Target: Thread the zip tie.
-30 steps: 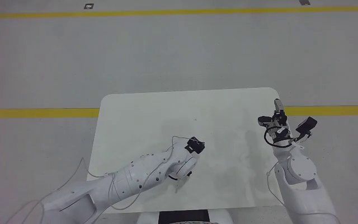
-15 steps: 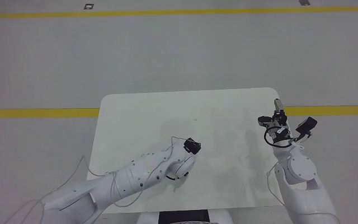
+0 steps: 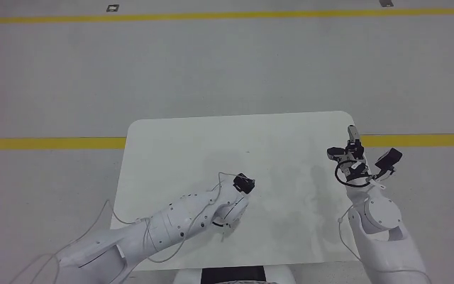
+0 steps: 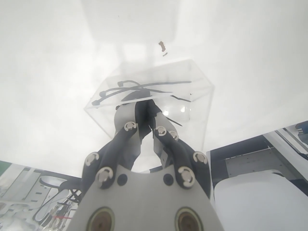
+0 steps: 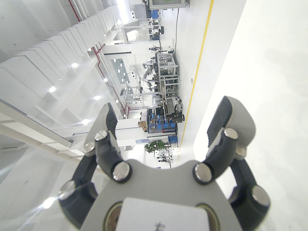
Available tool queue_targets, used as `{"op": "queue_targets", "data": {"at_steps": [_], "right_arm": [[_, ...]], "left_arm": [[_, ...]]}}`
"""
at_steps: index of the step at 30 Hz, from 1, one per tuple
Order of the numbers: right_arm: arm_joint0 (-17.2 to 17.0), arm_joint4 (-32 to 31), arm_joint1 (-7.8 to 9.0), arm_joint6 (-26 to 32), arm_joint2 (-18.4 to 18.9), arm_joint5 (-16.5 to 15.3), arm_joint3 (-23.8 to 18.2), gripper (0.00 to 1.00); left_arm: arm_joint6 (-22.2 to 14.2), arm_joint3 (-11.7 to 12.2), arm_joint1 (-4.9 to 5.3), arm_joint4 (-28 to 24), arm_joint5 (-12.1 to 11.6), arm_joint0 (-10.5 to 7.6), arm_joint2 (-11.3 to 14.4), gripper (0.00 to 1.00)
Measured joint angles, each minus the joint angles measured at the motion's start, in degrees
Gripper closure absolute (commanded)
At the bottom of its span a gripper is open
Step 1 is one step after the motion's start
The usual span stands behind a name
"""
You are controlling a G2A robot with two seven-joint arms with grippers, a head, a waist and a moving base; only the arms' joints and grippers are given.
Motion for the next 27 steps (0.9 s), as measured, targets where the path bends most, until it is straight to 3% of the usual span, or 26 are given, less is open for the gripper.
{"op": "queue_targets", "data": {"at_steps": [5,9,20,27], "right_arm": [[0.0,0.0,0.0,0.0,0.0,0.0,0.0,0.0],[0.0,0.0,0.0,0.0,0.0,0.0,0.0,0.0],[0.0,0.0,0.0,0.0,0.0,0.0,0.0,0.0],[0.0,0.0,0.0,0.0,0.0,0.0,0.0,0.0]], "left_arm": [[0.0,-2.8,0.71,-0.2,0.0,0.1,-1.2,1.0],[0.0,-5.5,1.89,-0.8,0.0,0.19,-2.3,1.0],[0.0,-13.7,6.53,-9.4,0.0,-1.22,-3.2,1.0],[0.0,-13.4,9.5,-14.2,0.0,-4.42,0.3,1.0]]}}
